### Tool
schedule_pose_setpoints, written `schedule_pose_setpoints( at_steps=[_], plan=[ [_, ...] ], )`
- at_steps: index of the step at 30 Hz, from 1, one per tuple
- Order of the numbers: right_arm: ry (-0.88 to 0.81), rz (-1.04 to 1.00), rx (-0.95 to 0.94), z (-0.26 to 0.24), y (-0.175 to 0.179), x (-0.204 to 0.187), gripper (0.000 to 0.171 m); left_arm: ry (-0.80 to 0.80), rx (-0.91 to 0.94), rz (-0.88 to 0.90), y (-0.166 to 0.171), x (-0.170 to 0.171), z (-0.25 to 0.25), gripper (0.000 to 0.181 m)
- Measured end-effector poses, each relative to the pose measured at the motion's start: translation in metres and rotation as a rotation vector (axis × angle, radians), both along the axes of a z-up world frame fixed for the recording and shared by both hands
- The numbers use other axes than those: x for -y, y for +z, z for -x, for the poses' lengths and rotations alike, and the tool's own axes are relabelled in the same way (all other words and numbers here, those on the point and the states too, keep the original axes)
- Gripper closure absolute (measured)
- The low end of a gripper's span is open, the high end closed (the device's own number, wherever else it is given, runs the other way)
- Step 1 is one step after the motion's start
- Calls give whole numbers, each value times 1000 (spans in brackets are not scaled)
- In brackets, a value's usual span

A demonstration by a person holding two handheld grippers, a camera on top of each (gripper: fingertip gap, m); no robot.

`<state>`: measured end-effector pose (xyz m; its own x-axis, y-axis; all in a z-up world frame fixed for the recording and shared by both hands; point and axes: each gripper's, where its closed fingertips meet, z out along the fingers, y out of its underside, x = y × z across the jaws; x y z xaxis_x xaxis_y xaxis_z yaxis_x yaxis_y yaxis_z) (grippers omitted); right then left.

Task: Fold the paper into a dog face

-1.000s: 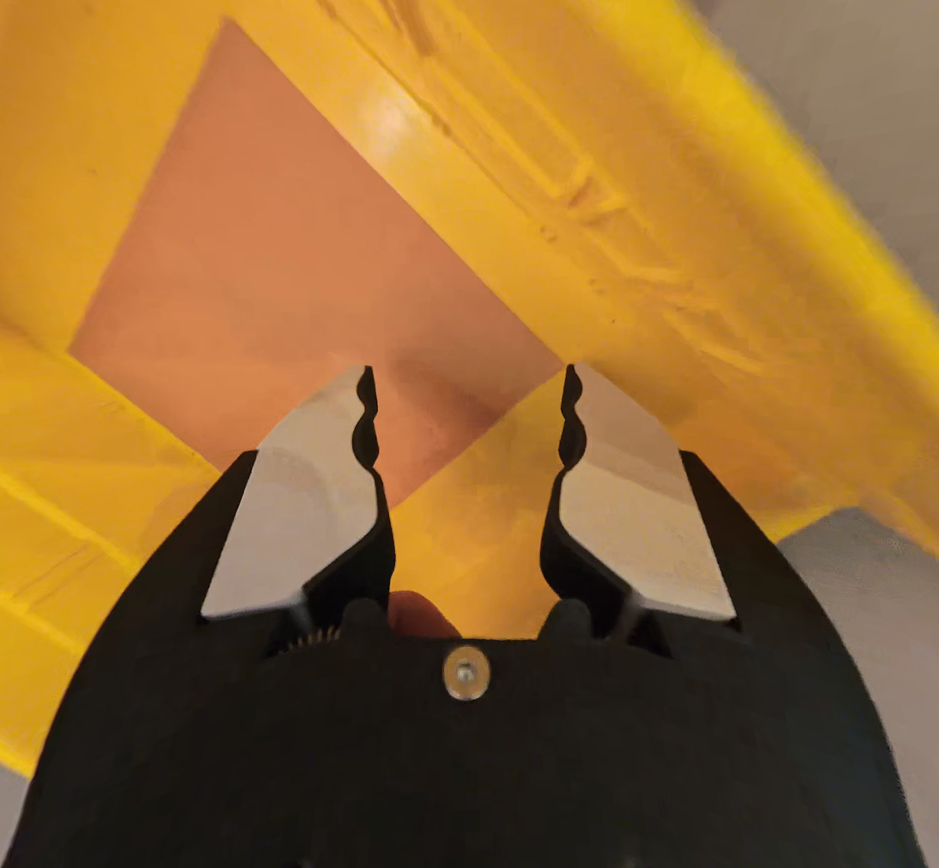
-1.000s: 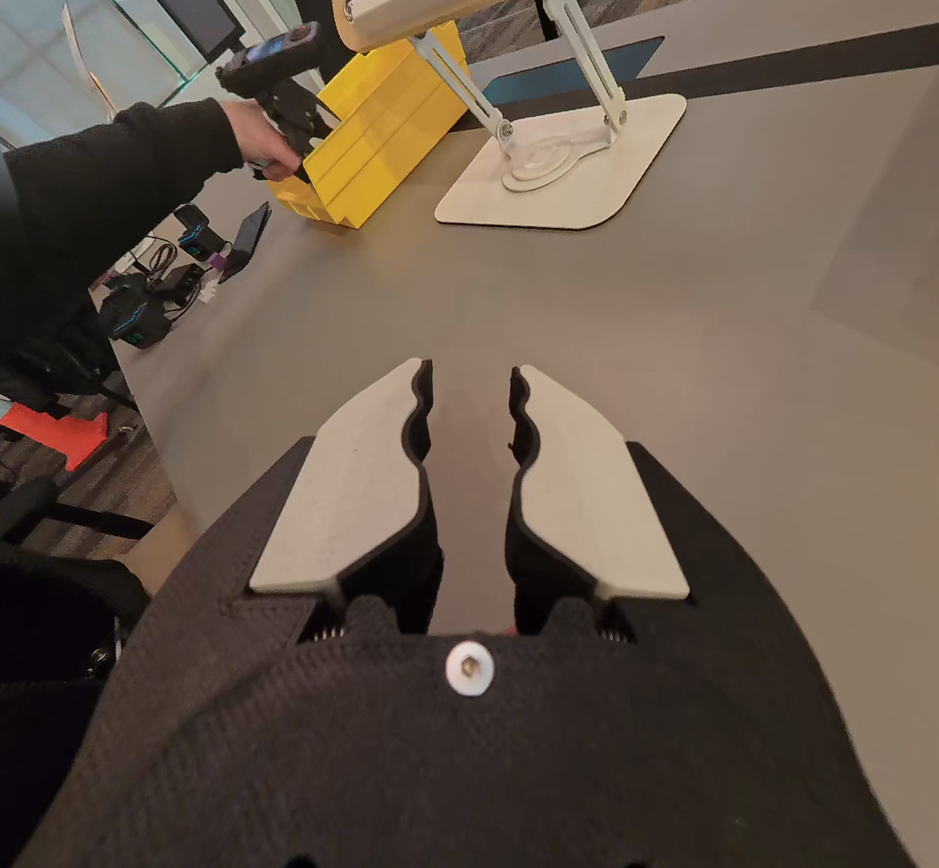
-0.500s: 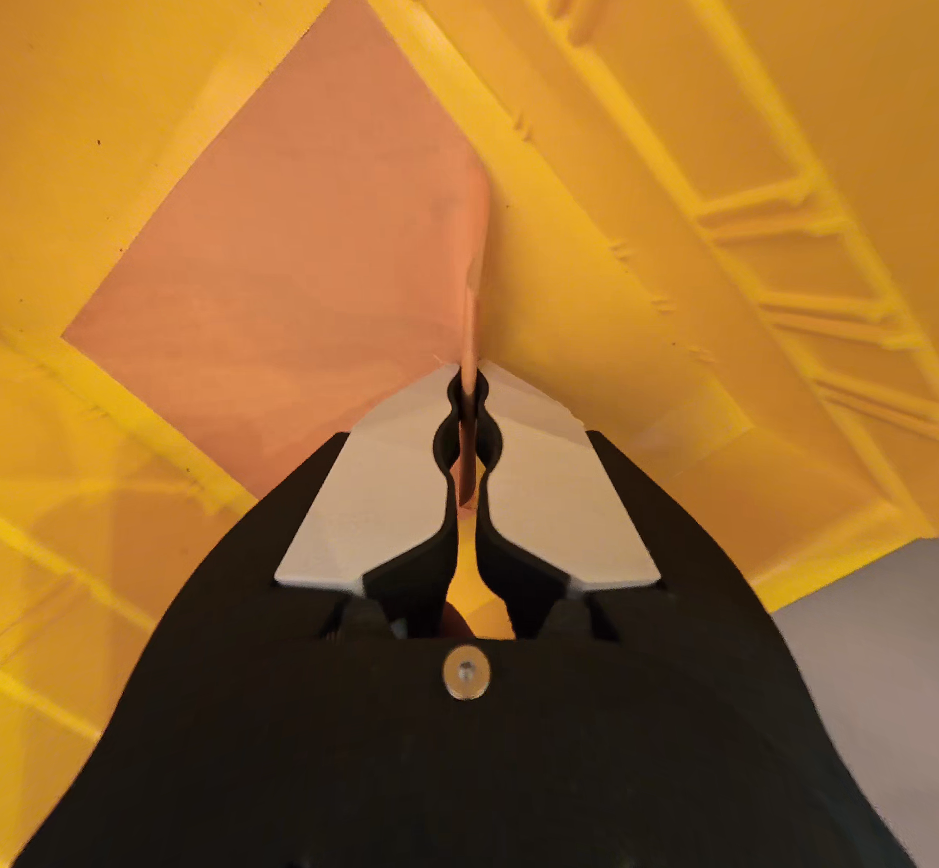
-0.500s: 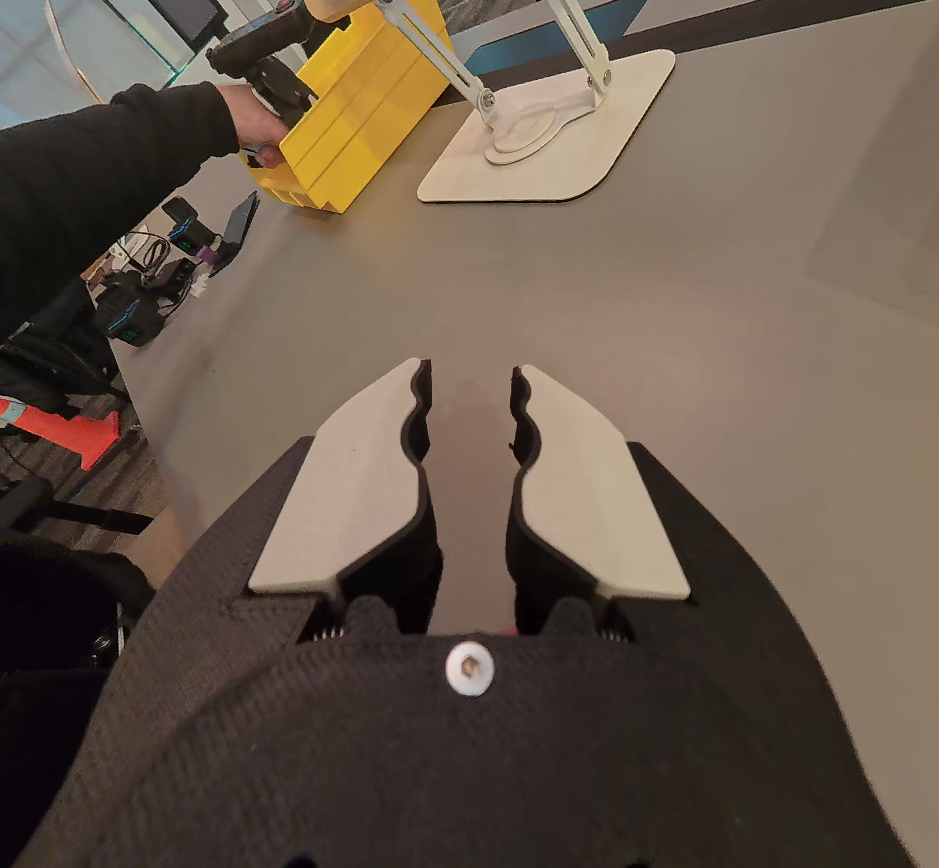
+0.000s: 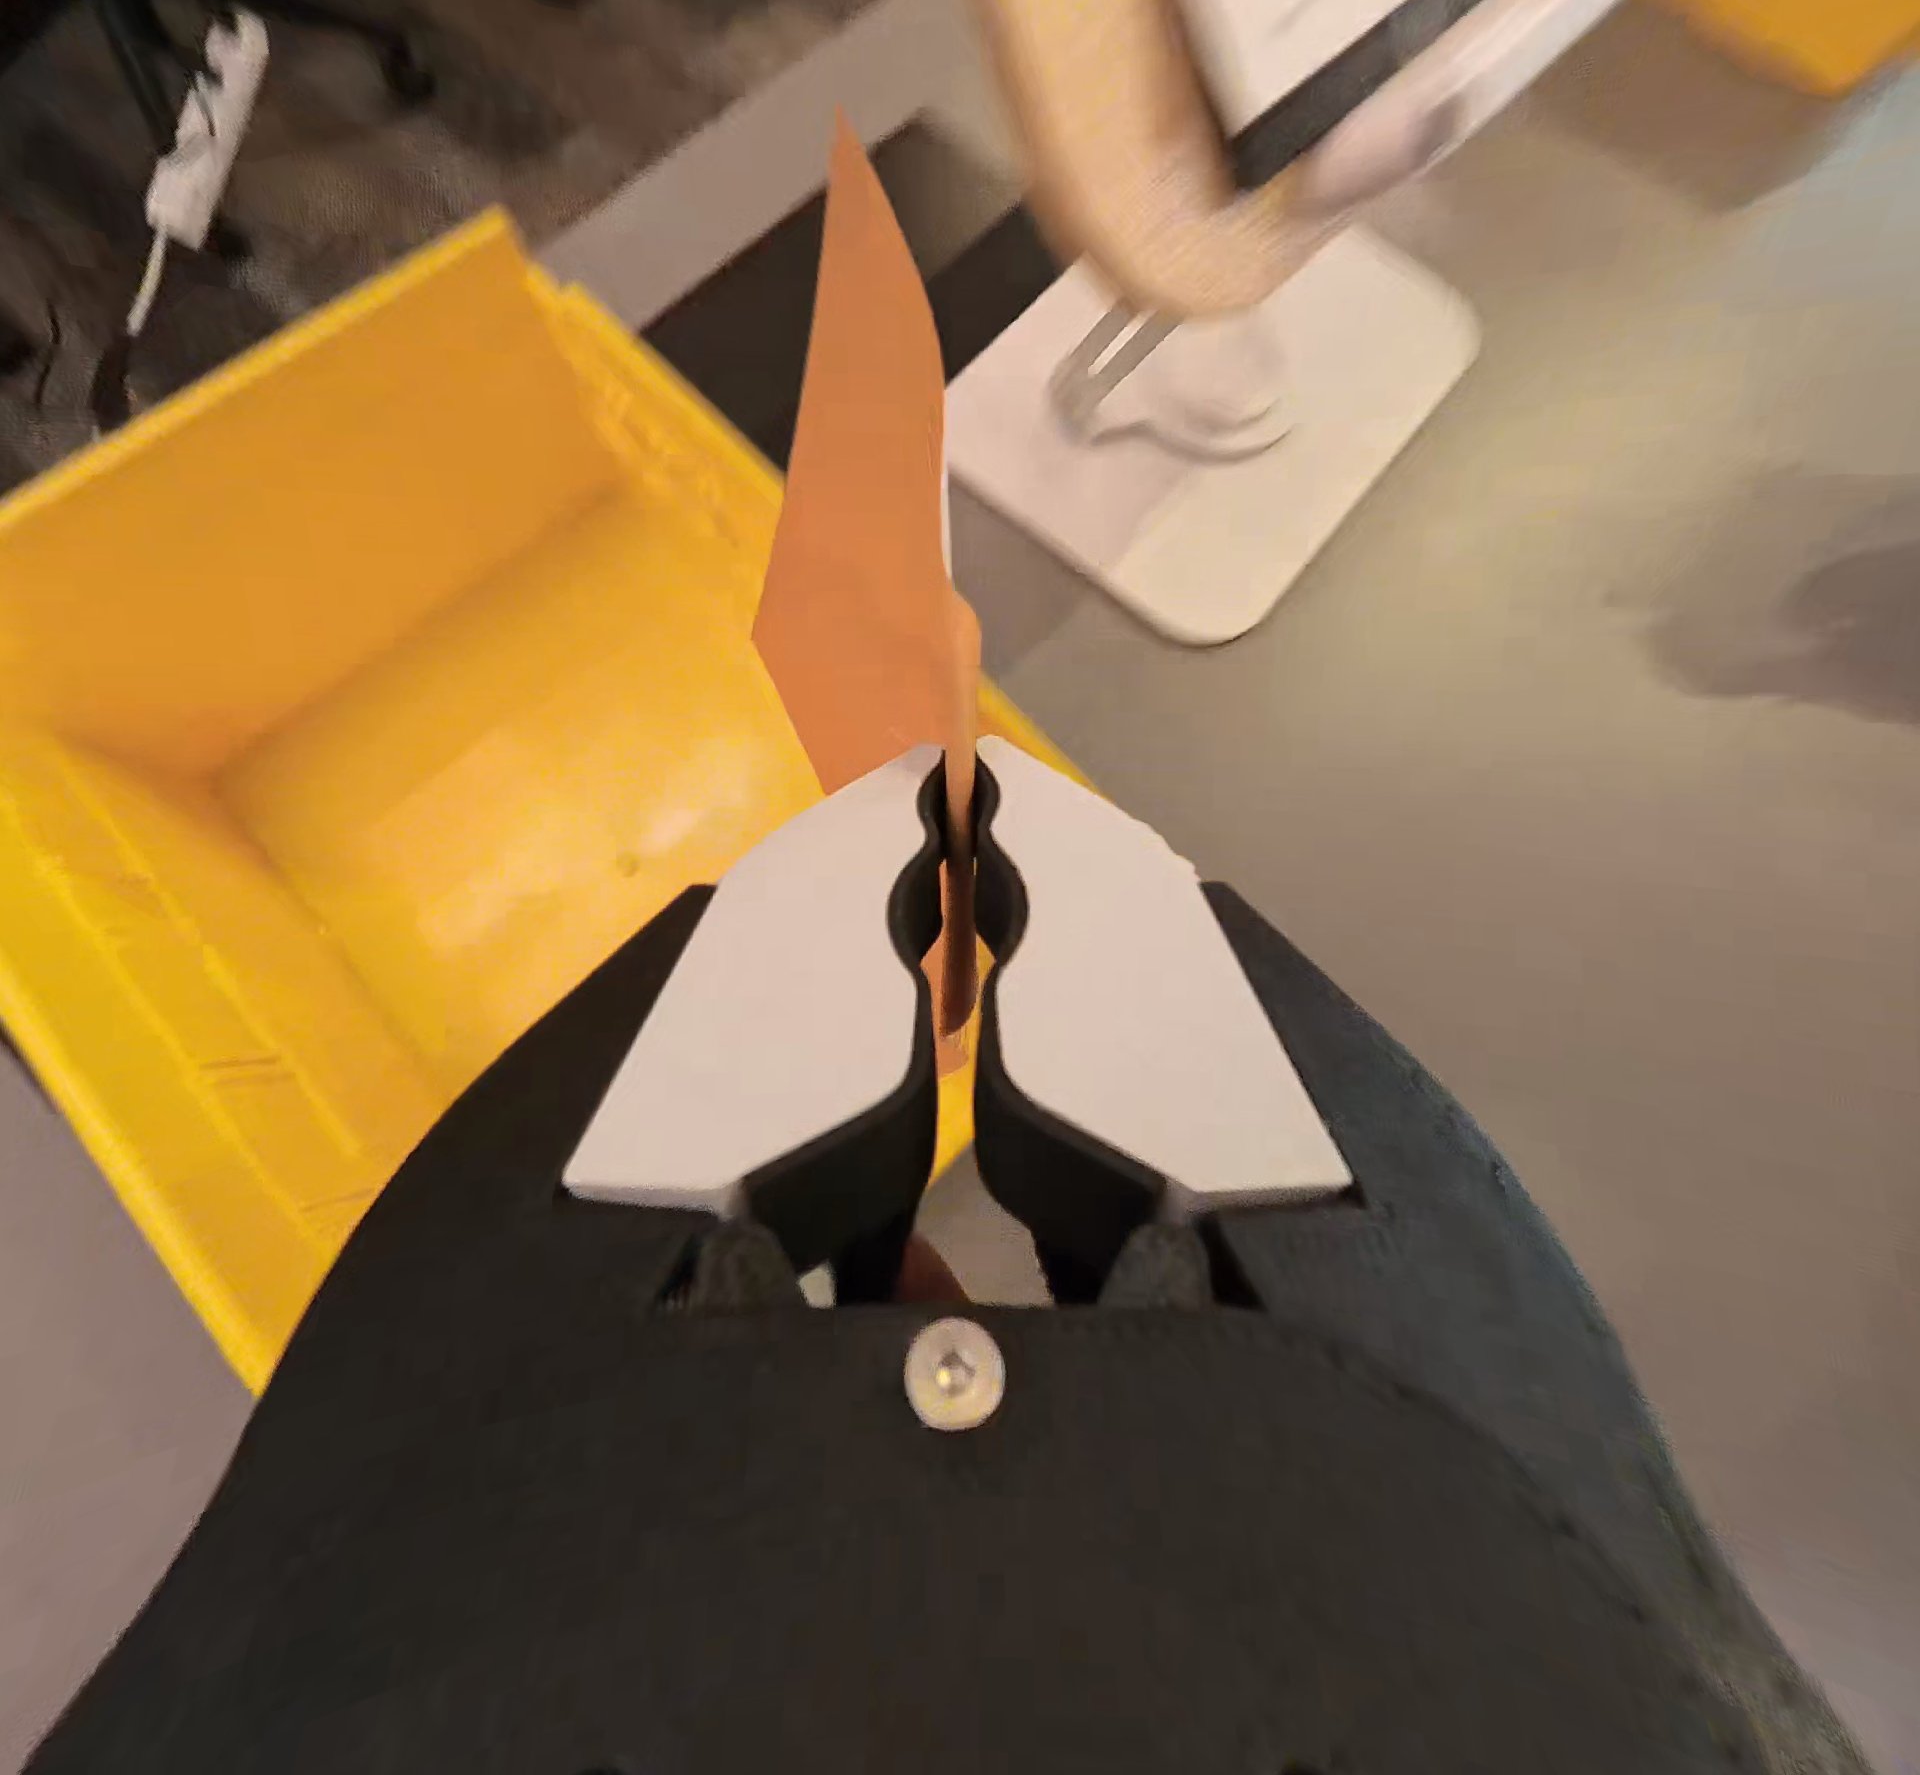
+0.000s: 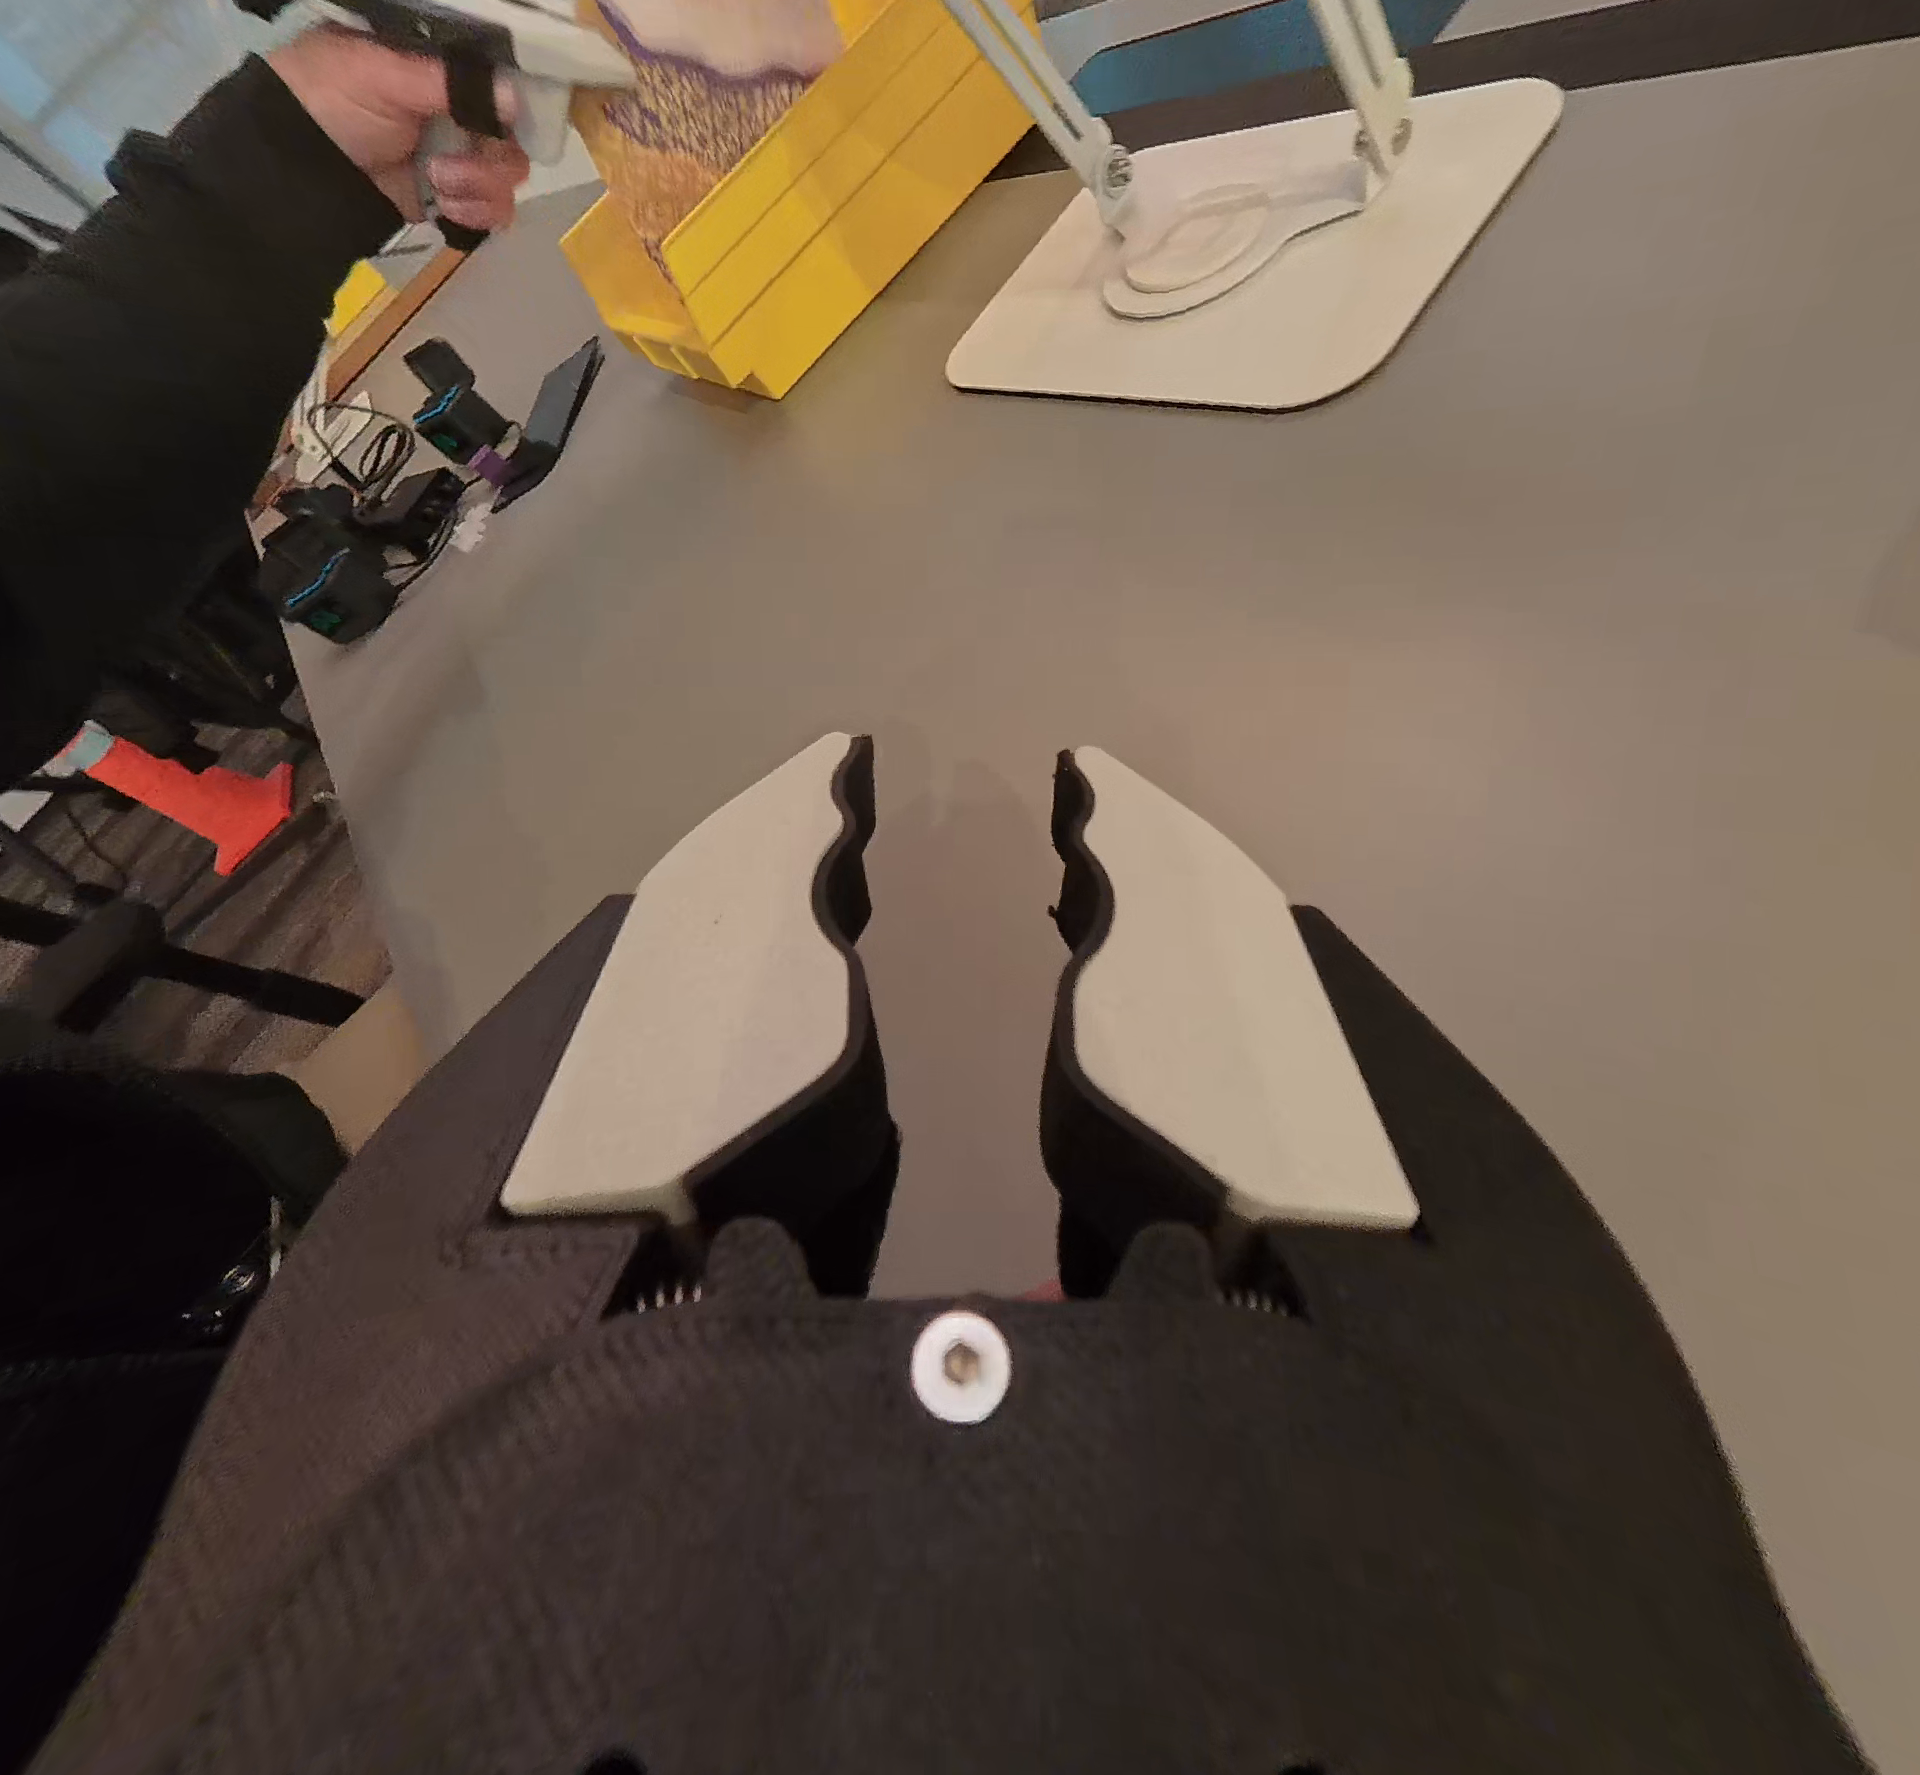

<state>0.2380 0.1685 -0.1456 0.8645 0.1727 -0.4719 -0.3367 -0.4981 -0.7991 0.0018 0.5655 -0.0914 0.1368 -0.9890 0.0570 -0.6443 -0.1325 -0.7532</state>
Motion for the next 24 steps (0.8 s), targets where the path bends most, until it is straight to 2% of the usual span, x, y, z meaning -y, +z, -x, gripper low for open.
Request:
schedule_pose_setpoints(
  at_steps=[1, 5, 9, 11, 13, 15, 17, 20, 21, 23, 24],
  plan=[
    [20, -8, 5, 5, 2, -1, 137, -22, 63, 16, 17, 17, -1, 181],
    [87, -68, 29, 29, 17, -9, 128, -151, 265, 79, 64, 104, -13, 181],
    [184, -133, 51, 58, 35, -23, 114, -331, 391, 189, 74, 206, -38, 181],
    [229, -147, 41, 67, 37, -29, 110, -442, 481, 307, 79, 258, -49, 181],
    [257, -177, -83, 72, 43, -34, 100, -487, 554, 364, 79, 291, -62, 181],
    [284, -231, -277, 76, 54, -36, 91, -535, 591, 509, 75, 323, -71, 181],
    [321, -259, -444, 77, 59, -33, 80, -535, 619, 541, 63, 339, -82, 181],
    [348, -325, -567, 74, 66, -25, 90, -522, 686, 679, 57, 350, -90, 181],
    [368, -356, -582, 73, 71, -20, 103, -507, 688, 708, 52, 350, -92, 181],
    [403, -421, -583, 73, 84, -10, 151, -481, 678, 733, 41, 353, -97, 181],
    [385, -423, -547, 71, 85, -11, 165, -479, 677, 755, 38, 355, -98, 181]
  ],
)
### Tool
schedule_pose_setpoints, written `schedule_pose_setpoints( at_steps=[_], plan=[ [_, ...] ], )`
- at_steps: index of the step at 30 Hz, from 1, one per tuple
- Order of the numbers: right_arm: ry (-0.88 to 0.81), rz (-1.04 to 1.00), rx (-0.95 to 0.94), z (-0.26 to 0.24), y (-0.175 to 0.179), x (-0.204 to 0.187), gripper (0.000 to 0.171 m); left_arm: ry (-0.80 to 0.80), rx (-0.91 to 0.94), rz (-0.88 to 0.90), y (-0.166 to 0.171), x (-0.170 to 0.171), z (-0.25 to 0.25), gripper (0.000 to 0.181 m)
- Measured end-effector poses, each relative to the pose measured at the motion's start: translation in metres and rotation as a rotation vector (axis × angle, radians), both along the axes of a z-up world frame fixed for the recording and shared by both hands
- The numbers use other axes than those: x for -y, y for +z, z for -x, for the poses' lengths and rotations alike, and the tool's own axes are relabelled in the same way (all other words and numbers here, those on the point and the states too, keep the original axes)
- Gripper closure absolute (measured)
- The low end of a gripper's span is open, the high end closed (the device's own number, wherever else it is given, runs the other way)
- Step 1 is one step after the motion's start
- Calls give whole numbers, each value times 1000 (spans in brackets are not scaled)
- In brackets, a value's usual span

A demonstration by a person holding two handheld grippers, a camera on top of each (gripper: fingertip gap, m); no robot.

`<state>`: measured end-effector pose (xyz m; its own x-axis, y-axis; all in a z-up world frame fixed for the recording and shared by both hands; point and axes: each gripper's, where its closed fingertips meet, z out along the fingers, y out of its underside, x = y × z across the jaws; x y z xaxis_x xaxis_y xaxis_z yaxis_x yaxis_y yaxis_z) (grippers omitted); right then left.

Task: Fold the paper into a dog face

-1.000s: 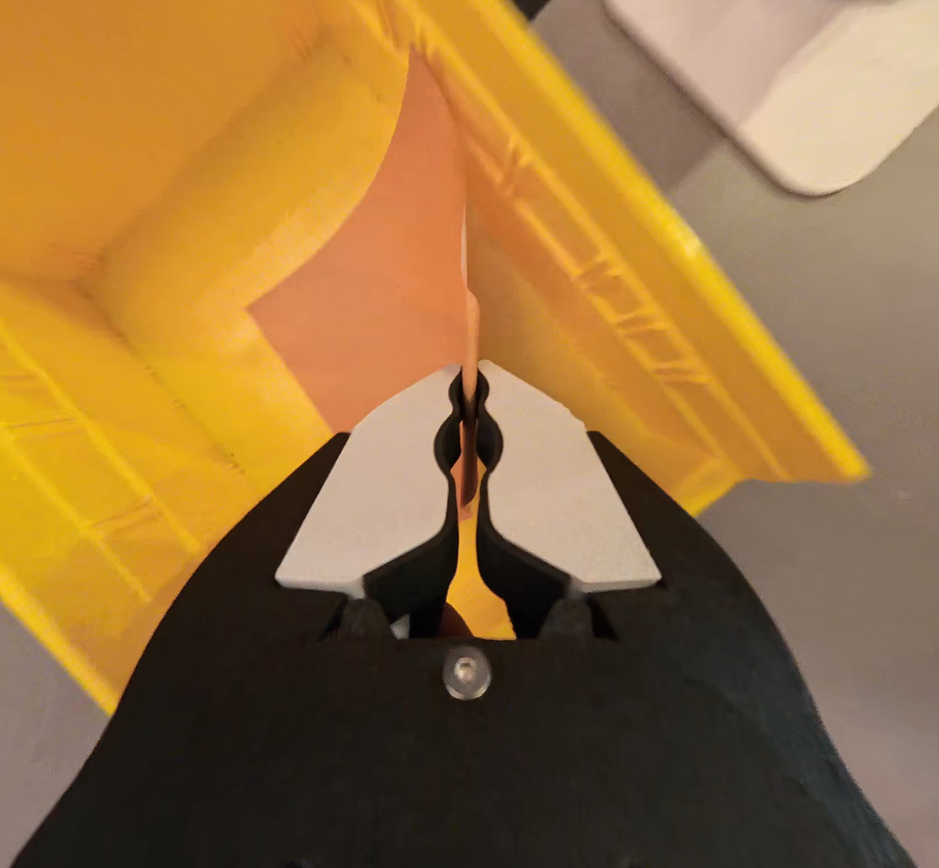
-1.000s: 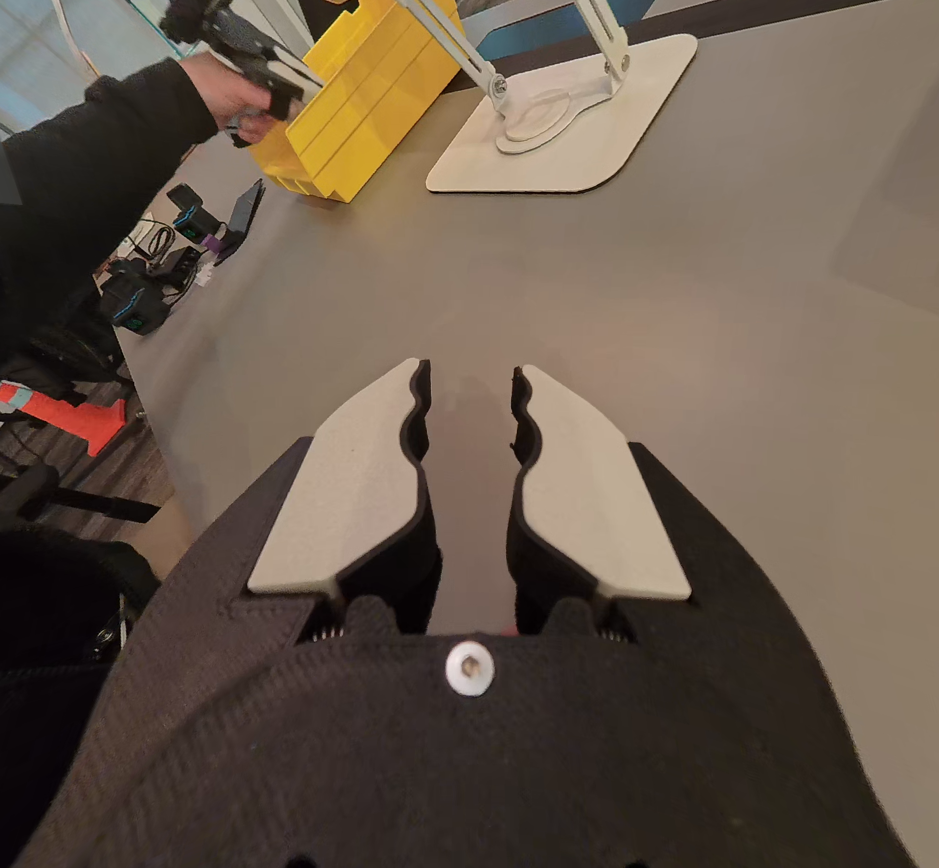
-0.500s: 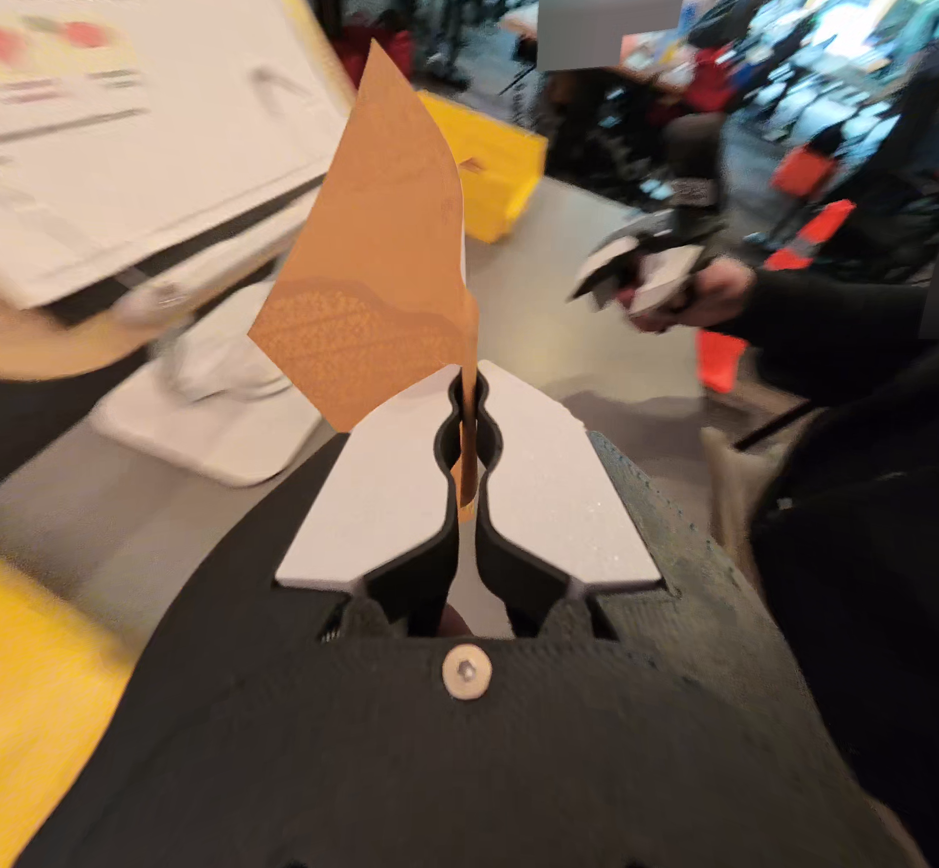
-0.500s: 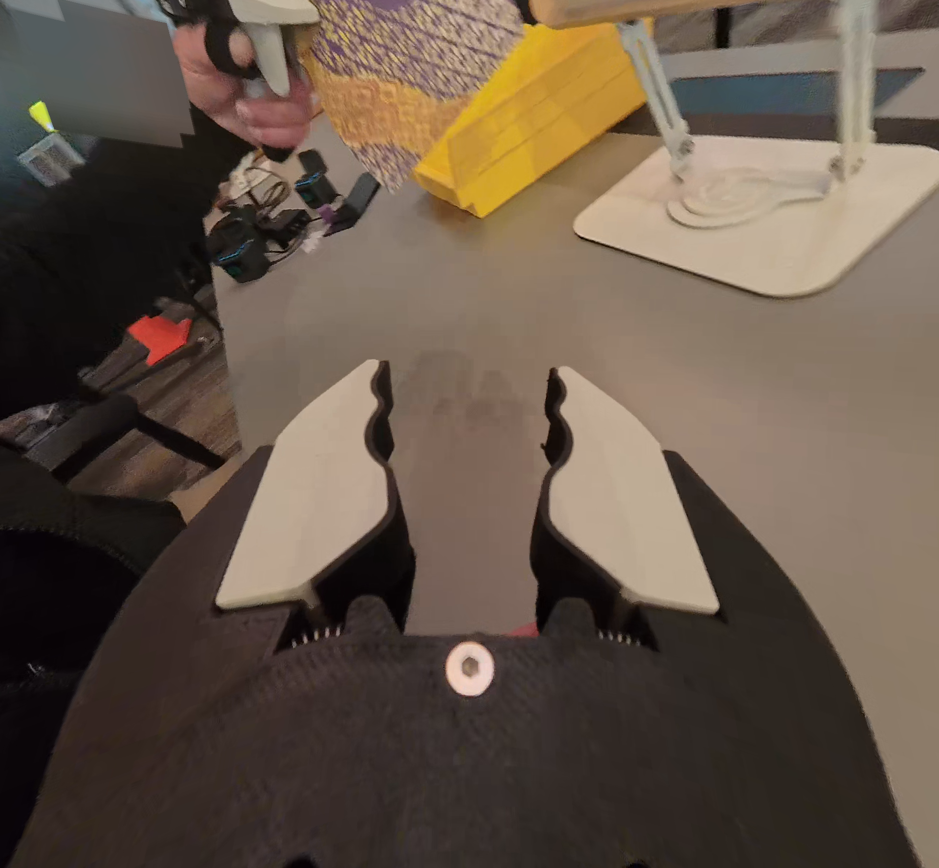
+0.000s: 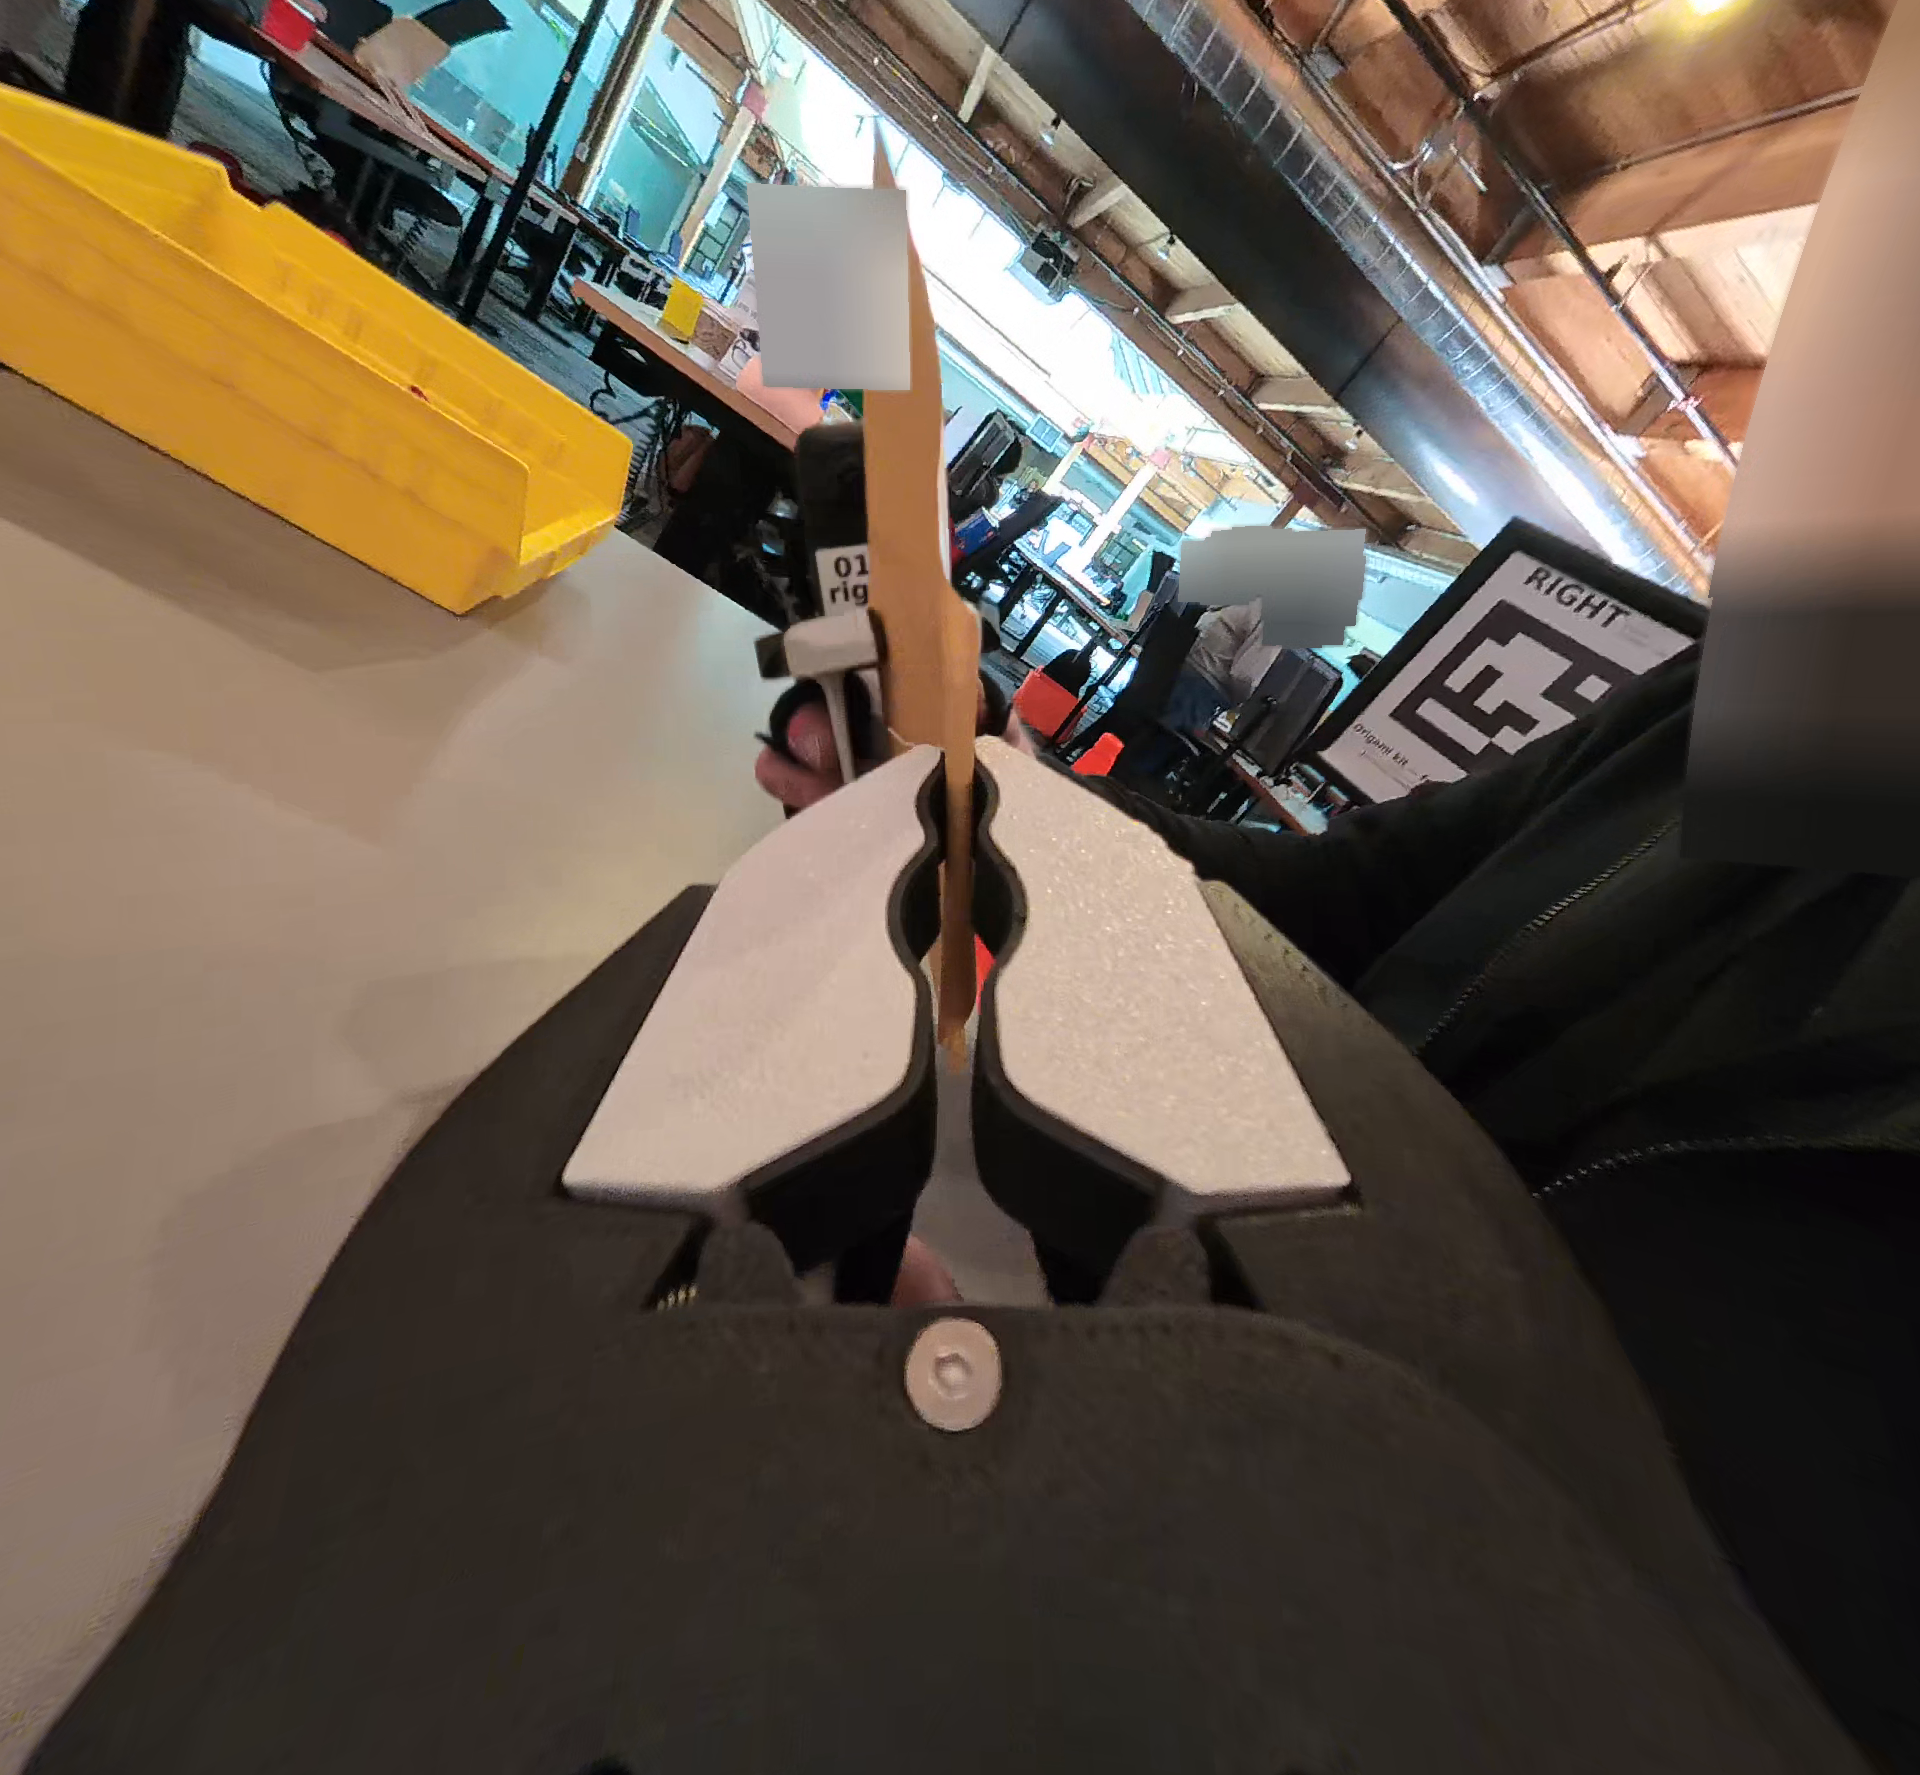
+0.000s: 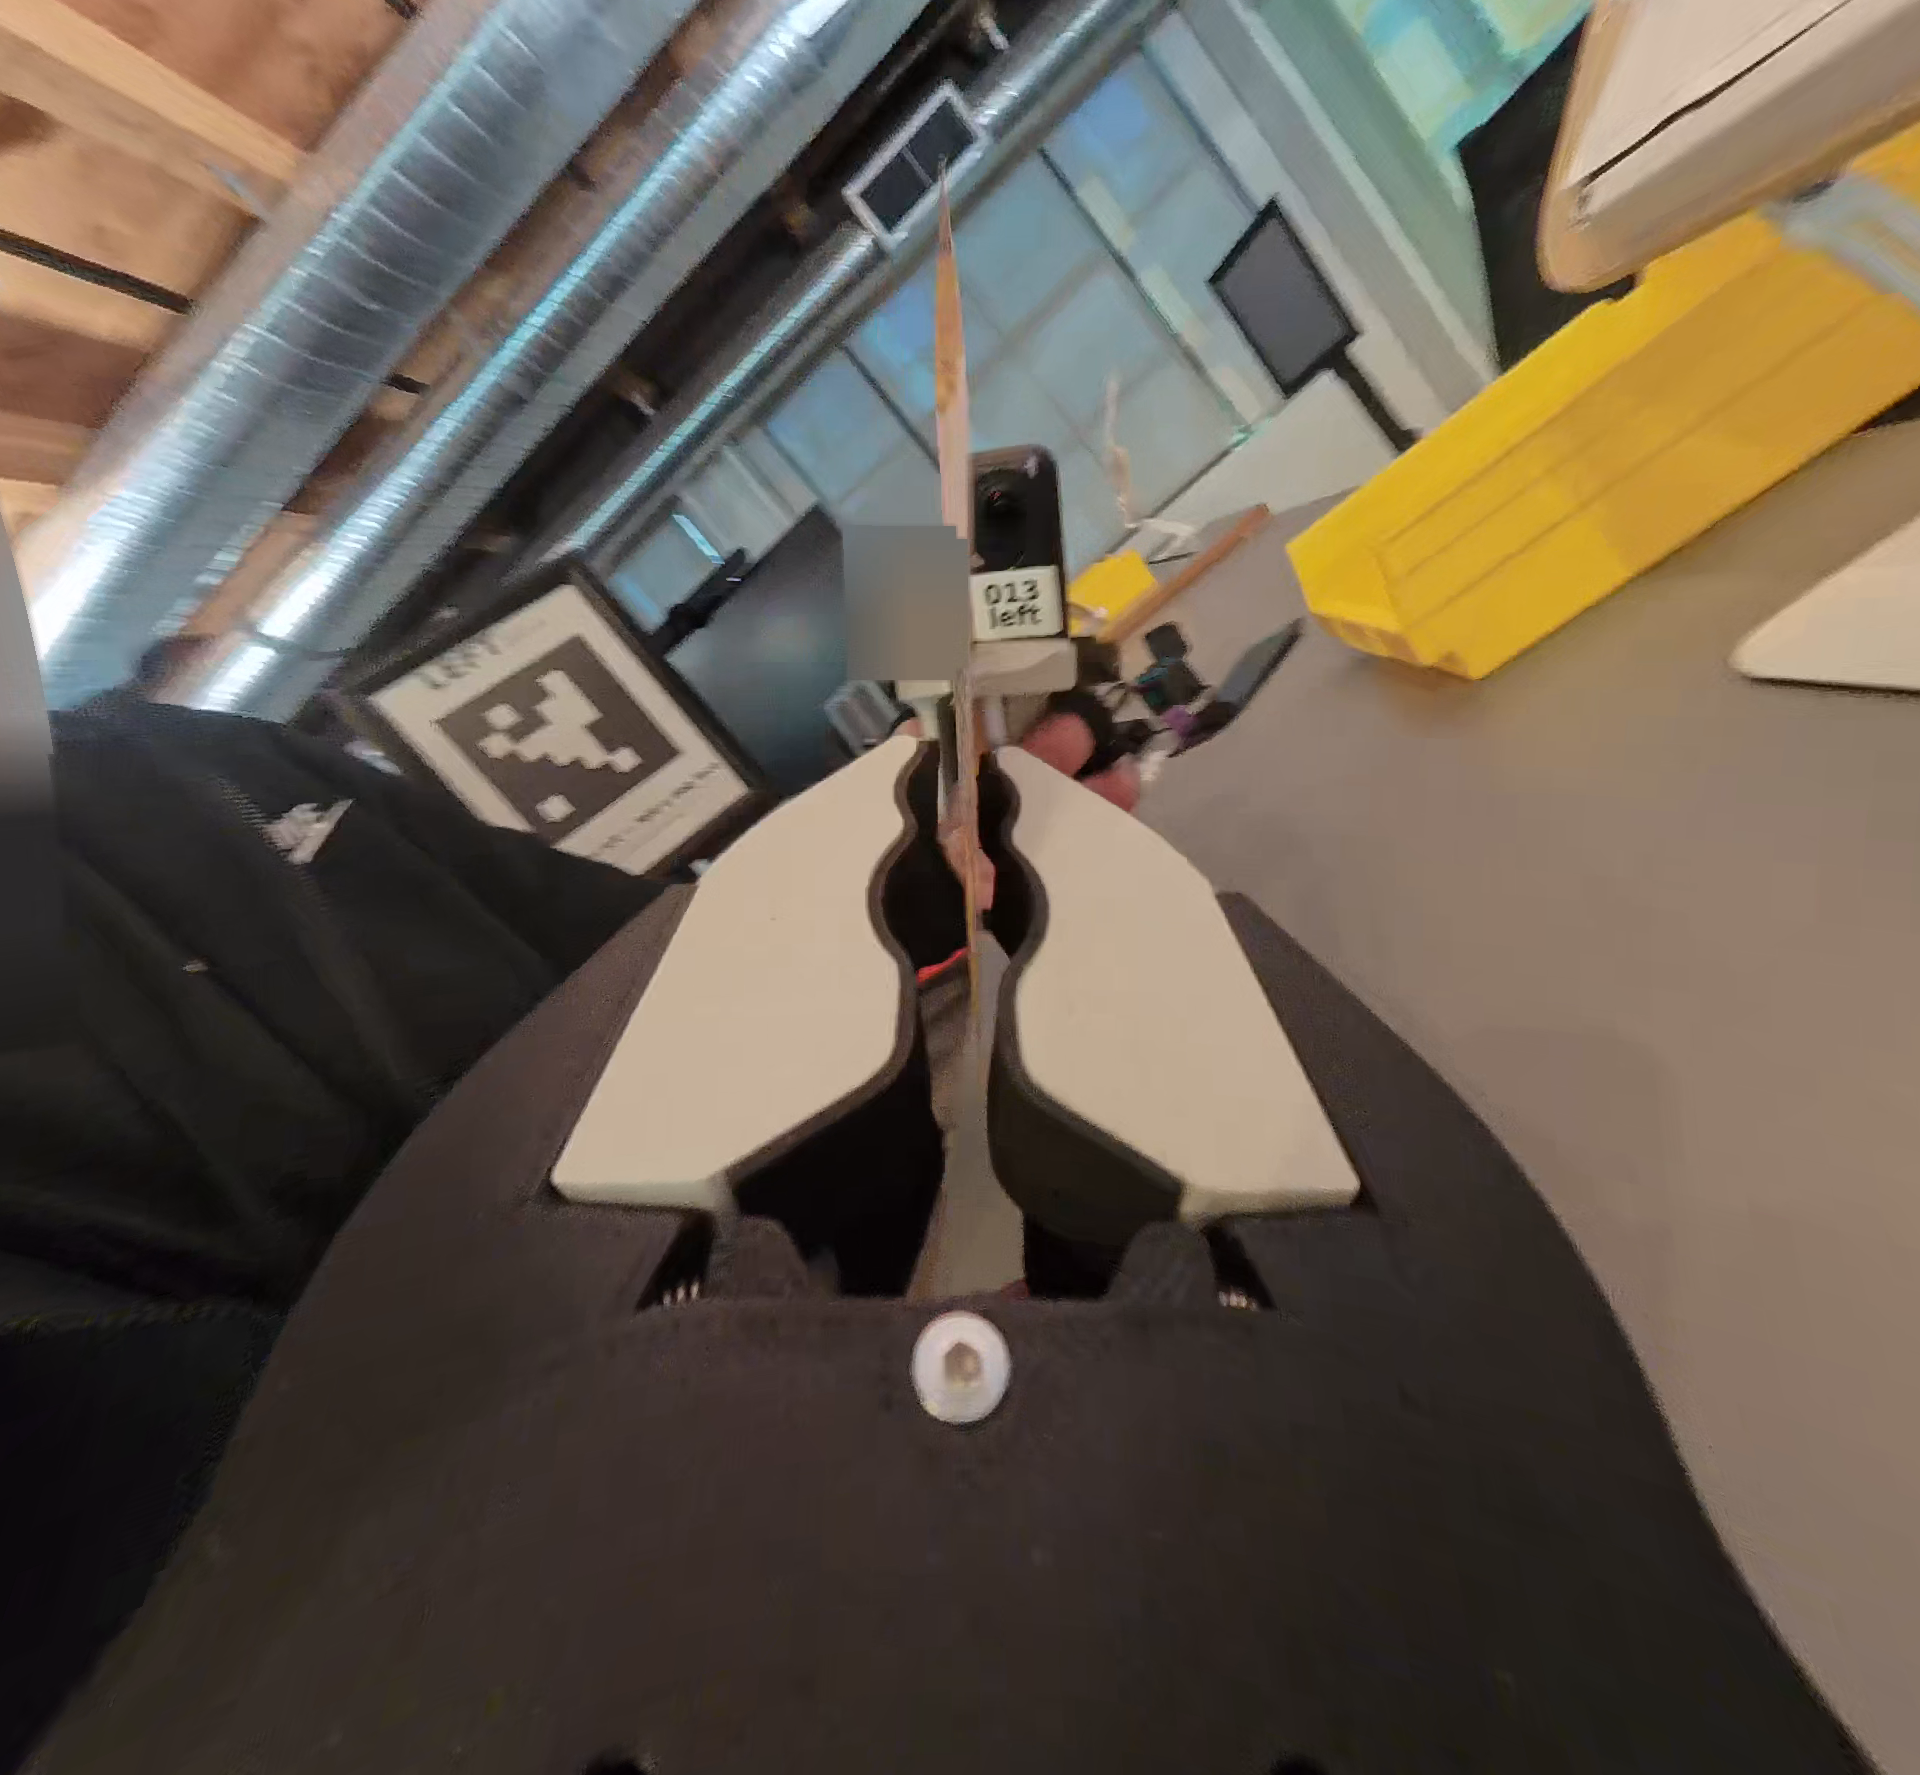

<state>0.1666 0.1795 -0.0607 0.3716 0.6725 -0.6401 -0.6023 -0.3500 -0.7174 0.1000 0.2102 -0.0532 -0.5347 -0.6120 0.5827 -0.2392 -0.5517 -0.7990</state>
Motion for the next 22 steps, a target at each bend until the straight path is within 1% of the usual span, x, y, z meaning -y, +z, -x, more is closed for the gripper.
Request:
schedule_pose_setpoints(
  at_steps=[2, 4, 6, 8, 11, 14, 16, 20, 22],
  plan=[
    [-40, 30, 75, -5, -5, -4, 170, 10, -22, 13, -7, 1, -2, 175],
    [-48, 86, 101, -12, -11, -5, 171, 27, -50, -5, -16, -2, -1, 162],
    [-38, 167, 155, -18, -23, -4, 171, 57, -73, -22, -22, -8, 2, 154],
    [-11, 247, 202, -22, -37, -3, 171, 81, -107, -59, -31, -13, 7, 142],
    [3, 339, 269, -27, -57, -5, 171, 40, -193, -95, -52, -6, 13, 142],
    [20, 404, 366, -27, -76, -7, 171, 48, -247, -158, -71, -1, 14, 142],
    [25, 453, 460, -29, -92, -8, 171, 90, -288, -260, -85, -5, 15, 141],
    [82, 504, 569, -30, -108, -9, 171, 185, -279, -454, -85, -12, 12, 137],
    [130, 526, 639, -28, -118, -8, 171, 163, -289, -596, -93, -2, 8, 137]
  ],
)
